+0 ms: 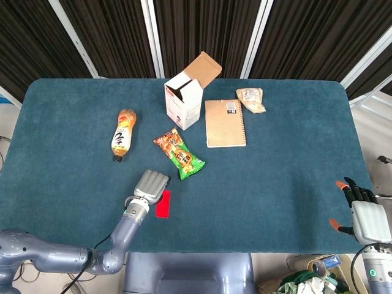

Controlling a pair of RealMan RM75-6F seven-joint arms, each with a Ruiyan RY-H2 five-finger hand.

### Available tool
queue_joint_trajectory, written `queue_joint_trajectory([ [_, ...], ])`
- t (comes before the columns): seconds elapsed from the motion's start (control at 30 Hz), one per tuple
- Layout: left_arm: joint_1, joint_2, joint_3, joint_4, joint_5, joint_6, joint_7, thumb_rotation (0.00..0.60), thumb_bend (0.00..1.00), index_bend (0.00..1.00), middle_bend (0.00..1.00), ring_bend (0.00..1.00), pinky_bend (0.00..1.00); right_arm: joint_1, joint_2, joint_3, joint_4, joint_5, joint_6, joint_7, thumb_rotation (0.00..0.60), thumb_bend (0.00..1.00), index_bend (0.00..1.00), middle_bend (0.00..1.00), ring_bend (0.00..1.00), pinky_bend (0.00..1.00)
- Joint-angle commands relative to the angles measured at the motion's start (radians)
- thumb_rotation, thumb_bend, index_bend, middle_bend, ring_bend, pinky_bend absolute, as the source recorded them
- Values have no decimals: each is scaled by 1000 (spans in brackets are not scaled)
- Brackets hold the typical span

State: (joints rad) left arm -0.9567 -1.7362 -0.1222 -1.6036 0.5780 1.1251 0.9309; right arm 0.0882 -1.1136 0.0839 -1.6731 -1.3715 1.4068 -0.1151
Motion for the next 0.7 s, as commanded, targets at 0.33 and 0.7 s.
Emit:
queue_joint_trajectory([
  [0.33,1,-12,2,21,1,-5,-7,600,390,443,827,888,910,0,1,-1,1,-2,-2,4,600,0,197,77,171,152],
  [0.7,-2,-24,5,28,-7,-14,-4,600,466,432,832,892,911,-2,3,-1,-4,4,-1,2,600,0,205,77,171,152],
])
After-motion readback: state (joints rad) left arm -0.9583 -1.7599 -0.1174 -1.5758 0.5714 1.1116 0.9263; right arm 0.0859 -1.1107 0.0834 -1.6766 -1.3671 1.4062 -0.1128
